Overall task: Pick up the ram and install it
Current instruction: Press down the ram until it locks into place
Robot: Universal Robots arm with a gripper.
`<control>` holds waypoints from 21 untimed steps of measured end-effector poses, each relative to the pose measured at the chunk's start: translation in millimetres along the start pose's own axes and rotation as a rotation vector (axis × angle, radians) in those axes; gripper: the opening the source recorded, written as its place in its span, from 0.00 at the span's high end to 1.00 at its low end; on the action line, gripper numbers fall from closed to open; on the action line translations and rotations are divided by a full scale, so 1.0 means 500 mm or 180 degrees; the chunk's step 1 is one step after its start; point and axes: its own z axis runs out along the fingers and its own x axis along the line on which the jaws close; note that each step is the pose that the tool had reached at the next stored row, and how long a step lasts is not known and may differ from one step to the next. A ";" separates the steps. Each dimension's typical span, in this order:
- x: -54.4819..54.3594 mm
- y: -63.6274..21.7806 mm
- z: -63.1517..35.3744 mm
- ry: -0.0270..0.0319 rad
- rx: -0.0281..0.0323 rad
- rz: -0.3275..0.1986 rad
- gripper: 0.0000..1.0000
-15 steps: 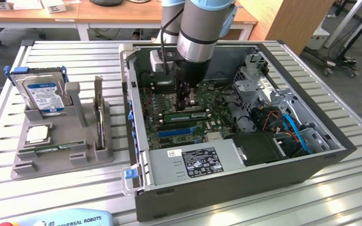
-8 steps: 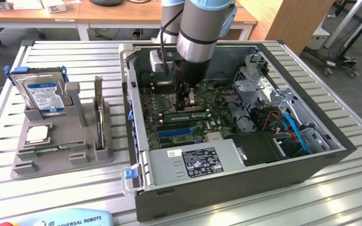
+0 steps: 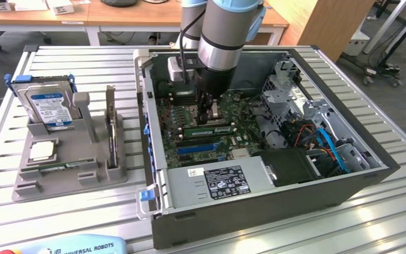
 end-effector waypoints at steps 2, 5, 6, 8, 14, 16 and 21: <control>0.000 0.000 0.001 0.0000 0.0000 0.0000 0.90; 0.000 0.000 0.003 0.0000 0.0000 0.0000 0.90; 0.000 0.000 0.004 0.0000 0.0000 0.0000 0.90; 0.000 0.000 0.006 0.0000 0.0000 0.0000 0.90; 0.000 0.000 0.012 0.0000 0.0000 0.0000 0.90; 0.001 0.000 0.014 0.0000 0.0000 0.0000 0.90; 0.001 -0.001 0.019 0.0000 0.0000 0.0000 0.90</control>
